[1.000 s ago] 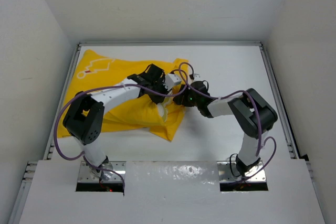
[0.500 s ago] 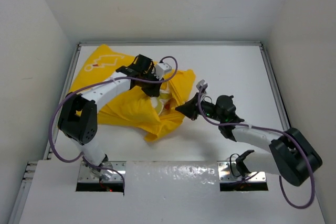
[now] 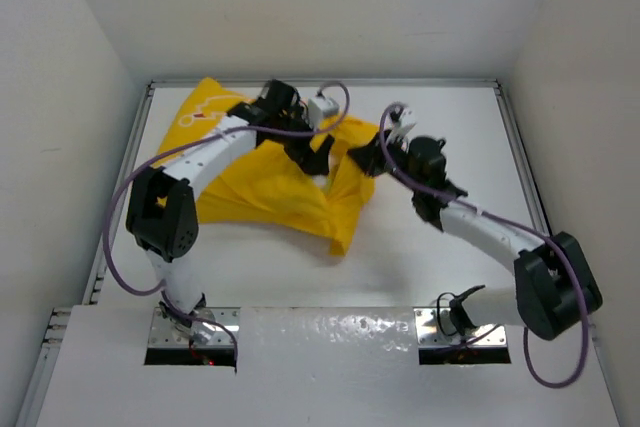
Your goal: Put the pillow into the pillowcase
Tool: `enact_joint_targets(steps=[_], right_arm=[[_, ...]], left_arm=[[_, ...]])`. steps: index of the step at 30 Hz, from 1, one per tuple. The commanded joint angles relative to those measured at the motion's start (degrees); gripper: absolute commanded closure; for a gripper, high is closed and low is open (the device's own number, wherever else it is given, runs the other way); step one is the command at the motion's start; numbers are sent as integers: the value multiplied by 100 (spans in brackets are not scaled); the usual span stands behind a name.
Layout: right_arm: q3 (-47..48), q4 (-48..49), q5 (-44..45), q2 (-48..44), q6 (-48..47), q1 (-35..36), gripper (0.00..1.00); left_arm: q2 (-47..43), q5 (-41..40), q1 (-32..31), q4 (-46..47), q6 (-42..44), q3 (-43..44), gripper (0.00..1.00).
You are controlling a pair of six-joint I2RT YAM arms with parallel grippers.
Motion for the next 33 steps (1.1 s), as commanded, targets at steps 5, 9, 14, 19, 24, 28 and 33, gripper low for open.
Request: enact_joint_targets(steps=[5,9,14,19,24,28,33], right_arm=[[3510,-3377,1550,1256,-945,-1618,96],[4903,-4842,495,1846,-1412,-1618,24],[3078,-4106,1632,829,-1360,-1653,1],[1653,-4176,2910,290,-922,-1811,85],[1861,-3859,2051,1457,-165,-2654,58],[2687,-3842,1997,2688,-331,-2699,15],[3751,-4236,2006,4216,-507,-2708,12]], left_arm=[[-1417,695,1633,-599,98,1615,0],[-1953,71,1686,-608,370,1230,0],[-2551,-842,2266,-458,370,91,0],[-2666,-2592,2688,-809,905,-1859,35],[-2447,-1883,2680,-1012,1064,-3094,20],[-2210,-1899,2680,-407,1047,-3683,0],[-1384,-1821,2627,-37,1187,-3684,0]])
